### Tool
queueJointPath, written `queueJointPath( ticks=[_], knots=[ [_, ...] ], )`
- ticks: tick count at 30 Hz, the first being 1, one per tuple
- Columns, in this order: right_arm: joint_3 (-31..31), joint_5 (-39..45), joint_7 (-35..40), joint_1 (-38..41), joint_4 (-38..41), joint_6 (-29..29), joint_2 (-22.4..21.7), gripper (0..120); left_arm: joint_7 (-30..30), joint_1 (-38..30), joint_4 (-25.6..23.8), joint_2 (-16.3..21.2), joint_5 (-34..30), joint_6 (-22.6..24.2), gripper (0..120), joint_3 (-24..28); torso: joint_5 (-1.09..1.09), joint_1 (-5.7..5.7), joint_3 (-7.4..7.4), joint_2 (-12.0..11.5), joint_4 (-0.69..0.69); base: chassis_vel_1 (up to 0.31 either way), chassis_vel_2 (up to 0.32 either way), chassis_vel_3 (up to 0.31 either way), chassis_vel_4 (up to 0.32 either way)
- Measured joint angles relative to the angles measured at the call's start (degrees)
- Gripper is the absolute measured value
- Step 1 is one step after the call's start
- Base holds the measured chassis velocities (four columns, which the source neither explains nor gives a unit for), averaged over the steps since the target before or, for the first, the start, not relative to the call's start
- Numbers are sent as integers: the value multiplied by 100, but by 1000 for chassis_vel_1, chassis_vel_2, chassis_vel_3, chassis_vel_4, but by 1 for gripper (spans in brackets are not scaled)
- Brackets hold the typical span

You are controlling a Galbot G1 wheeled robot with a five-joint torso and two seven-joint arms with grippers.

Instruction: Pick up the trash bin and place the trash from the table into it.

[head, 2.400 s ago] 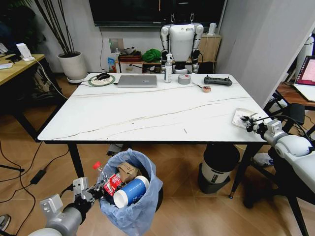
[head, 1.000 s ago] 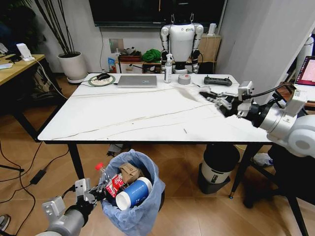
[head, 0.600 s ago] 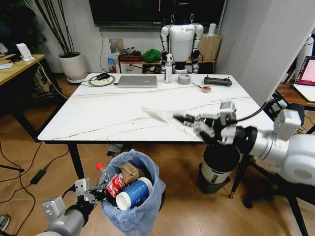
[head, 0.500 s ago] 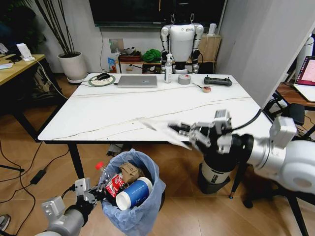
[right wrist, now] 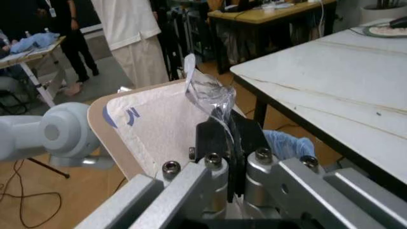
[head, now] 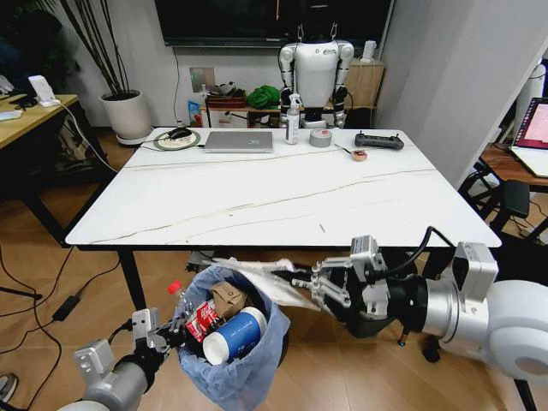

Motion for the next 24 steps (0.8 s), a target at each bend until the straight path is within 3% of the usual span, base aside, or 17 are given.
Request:
queueJointPath(
  ticks=[9, 24],
  knots=[
    [-135, 127, 477, 39, -235, -206, 52, 0, -4, -85, 79, 139, -85, 9, 0, 56, 0, 1, 0, 0, 0, 0, 0, 0, 0],
    [-122, 1277, 1263, 103, -1, -424, 29, 0, -59, -170, 116, 232, -116, 40, 0, 126, 0, 1, 0, 0, 0, 0, 0, 0, 0]
  ],
)
